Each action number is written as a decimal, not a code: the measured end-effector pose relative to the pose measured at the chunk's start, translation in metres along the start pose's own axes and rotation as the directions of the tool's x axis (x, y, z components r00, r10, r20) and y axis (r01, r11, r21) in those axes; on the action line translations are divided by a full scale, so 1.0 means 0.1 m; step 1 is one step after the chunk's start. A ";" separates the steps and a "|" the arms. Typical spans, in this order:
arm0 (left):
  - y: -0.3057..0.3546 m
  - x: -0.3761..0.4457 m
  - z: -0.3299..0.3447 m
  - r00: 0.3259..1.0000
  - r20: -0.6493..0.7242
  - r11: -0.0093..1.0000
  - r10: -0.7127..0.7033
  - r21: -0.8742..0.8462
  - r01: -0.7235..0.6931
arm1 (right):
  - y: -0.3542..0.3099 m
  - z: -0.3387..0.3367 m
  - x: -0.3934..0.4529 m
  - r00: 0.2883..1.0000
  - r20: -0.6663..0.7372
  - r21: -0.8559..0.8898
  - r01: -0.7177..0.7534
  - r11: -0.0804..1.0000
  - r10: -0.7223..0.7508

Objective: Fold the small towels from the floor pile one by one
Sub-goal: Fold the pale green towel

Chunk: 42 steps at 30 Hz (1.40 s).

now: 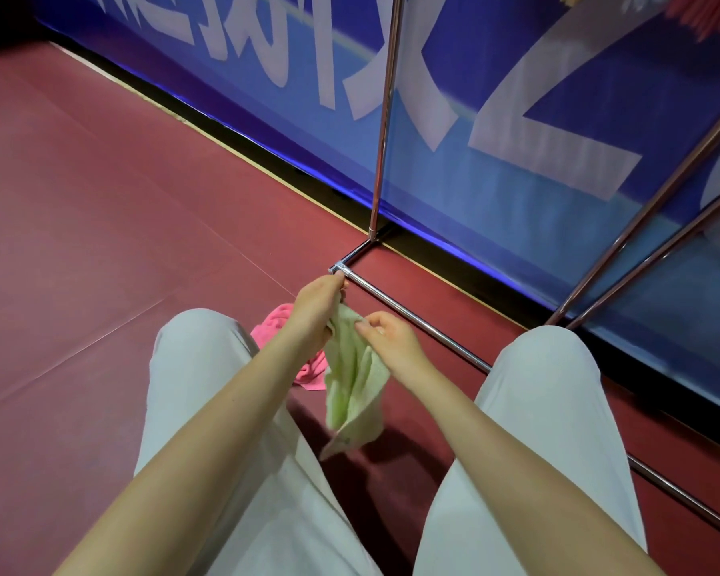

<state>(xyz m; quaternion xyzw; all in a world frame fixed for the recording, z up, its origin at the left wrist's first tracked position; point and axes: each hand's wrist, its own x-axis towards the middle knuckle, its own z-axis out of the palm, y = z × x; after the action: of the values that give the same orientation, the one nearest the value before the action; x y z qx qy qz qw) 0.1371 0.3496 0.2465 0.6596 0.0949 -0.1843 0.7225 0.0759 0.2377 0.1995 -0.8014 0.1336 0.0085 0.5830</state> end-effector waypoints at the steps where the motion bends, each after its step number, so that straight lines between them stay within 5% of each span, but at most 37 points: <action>1: -0.02 0.02 -0.01 0.997 -0.013 0.989 0.072 0.132 -0.069 | -0.01 0.00 0.01 1.000 -0.021 0.026 -0.021 0.999 0.022; 4: -0.08 0.04 -0.07 0.982 0.035 0.898 0.184 0.400 -0.183 | -0.03 -0.02 0.00 0.993 -0.038 0.246 -0.097 0.964 0.110; 9: -0.05 0.06 -0.24 0.956 0.211 0.800 0.203 0.527 -0.287 | -0.12 -0.23 0.01 0.981 -0.070 0.546 -0.116 0.829 0.183; 14: -0.05 0.03 -0.43 0.940 0.325 0.780 0.103 0.560 -0.278 | -0.11 -0.35 0.02 0.975 -0.104 0.561 -0.105 0.821 0.196; 21: -0.10 0.05 -0.62 0.961 0.277 0.775 0.023 0.602 -0.192 | -0.11 -0.52 0.04 0.954 -0.199 0.533 -0.084 0.842 0.222; 28: -0.11 0.07 -0.53 0.976 0.100 0.954 0.193 0.212 -0.211 | -0.07 -0.61 0.05 0.948 -0.282 0.398 -0.024 0.917 0.147; 34: -0.14 0.00 -0.31 0.980 -0.029 0.980 0.195 0.040 -0.194 | -0.11 -0.57 0.01 0.935 -0.346 0.336 0.045 0.941 0.079; 42: -0.20 -0.07 -0.04 0.982 0.008 0.980 0.188 0.072 -0.188 | -0.22 -0.40 -0.05 0.996 -0.003 0.517 -0.071 0.853 0.086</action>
<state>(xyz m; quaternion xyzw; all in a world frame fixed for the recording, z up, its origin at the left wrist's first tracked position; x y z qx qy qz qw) 0.1235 0.3536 0.2299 0.6912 0.0251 -0.1187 0.7124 0.0706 0.2077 0.2331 -0.6096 0.1712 -0.0143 0.7739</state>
